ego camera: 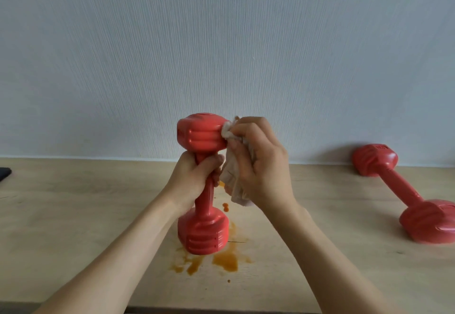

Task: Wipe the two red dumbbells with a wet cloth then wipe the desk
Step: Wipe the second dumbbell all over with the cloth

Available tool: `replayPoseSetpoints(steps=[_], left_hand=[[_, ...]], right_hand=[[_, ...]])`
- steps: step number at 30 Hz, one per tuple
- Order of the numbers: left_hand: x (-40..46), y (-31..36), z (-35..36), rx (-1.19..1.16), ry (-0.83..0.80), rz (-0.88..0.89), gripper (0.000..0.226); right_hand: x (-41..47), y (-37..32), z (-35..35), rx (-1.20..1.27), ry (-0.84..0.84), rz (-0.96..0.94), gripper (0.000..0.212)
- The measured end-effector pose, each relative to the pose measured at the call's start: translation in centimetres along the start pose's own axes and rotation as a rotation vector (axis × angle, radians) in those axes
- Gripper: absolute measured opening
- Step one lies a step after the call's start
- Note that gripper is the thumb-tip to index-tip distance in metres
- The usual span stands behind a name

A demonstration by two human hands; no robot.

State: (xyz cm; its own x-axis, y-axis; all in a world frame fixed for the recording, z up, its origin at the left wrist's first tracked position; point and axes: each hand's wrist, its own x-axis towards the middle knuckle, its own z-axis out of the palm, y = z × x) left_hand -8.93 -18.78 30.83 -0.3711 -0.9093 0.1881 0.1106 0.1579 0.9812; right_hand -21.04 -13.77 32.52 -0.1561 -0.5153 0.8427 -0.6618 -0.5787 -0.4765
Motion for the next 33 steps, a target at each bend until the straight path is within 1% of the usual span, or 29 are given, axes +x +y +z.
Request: replayPoseSetpoints(steps=[1,3,6,9,11,14,16,17,20,21,23,25,27,29,30,31,33], left_hand=[[0.1,0.0,0.0,0.006,-0.006,-0.004,0.015],[0.0,0.1,0.0,0.022,-0.027,-0.006,0.014],[0.1,0.0,0.1,0.049,-0.044,-0.006,0.016],[0.0,-0.2,0.0,0.026,-0.047,-0.017,0.016],[-0.1,-0.2,-0.1,0.020,-0.054,-0.020,0.015],[-0.1,0.0,-0.1,-0.037,-0.001,-0.022,0.020],[0.0,0.2,0.0,-0.048,0.045,-0.013,0.030],[0.1,0.2,0.0,-0.038,0.058,-0.009,0.033],[0.0,0.1,0.1,-0.028,0.034,0.004,0.040],[0.1,0.0,0.0,-0.037,0.014,0.002,0.036],[0.0,-0.2,0.0,-0.059,-0.014,-0.014,0.018],[0.1,-0.2,0.0,-0.068,-0.019,-0.021,0.010],[0.1,-0.1,0.0,-0.075,-0.006,-0.008,0.016],[0.0,0.1,0.2,-0.065,0.013,0.002,0.033],[0.0,0.2,0.2,-0.057,0.015,0.002,0.038],[0.0,0.1,0.2,-0.047,0.002,0.004,0.039],[0.1,0.1,0.1,-0.026,-0.051,0.006,0.030]], right_hand=[[0.0,-0.3,0.1,-0.040,-0.001,-0.043,0.009],[0.0,-0.3,0.1,-0.051,0.013,-0.046,0.012],[0.0,0.5,0.0,-0.015,0.026,0.004,0.012],[0.0,1.4,0.0,0.009,0.034,0.101,0.012],[0.1,1.8,-0.1,0.000,0.040,0.125,0.011],[-0.2,0.6,0.0,-0.022,0.003,0.024,0.011],[-0.6,-0.7,0.4,-0.080,-0.013,-0.087,0.015],[-0.7,-1.0,0.5,-0.096,-0.012,-0.108,0.016],[-0.6,-0.2,0.4,-0.011,0.007,-0.008,0.015],[-0.6,0.4,0.3,0.002,0.013,0.028,0.013],[-0.6,1.2,0.1,-0.006,0.022,0.091,0.011],[-0.5,1.2,0.0,-0.011,0.032,0.113,0.010],[-0.5,0.4,0.1,-0.031,0.030,0.072,0.011],[-0.5,-0.2,0.1,-0.054,0.014,0.009,0.010],[-0.4,-0.3,0.1,-0.040,0.007,0.009,0.010],[-0.3,-0.2,0.0,-0.018,0.006,0.029,0.009],[-0.3,0.6,-0.2,0.003,-0.001,0.096,0.008]])
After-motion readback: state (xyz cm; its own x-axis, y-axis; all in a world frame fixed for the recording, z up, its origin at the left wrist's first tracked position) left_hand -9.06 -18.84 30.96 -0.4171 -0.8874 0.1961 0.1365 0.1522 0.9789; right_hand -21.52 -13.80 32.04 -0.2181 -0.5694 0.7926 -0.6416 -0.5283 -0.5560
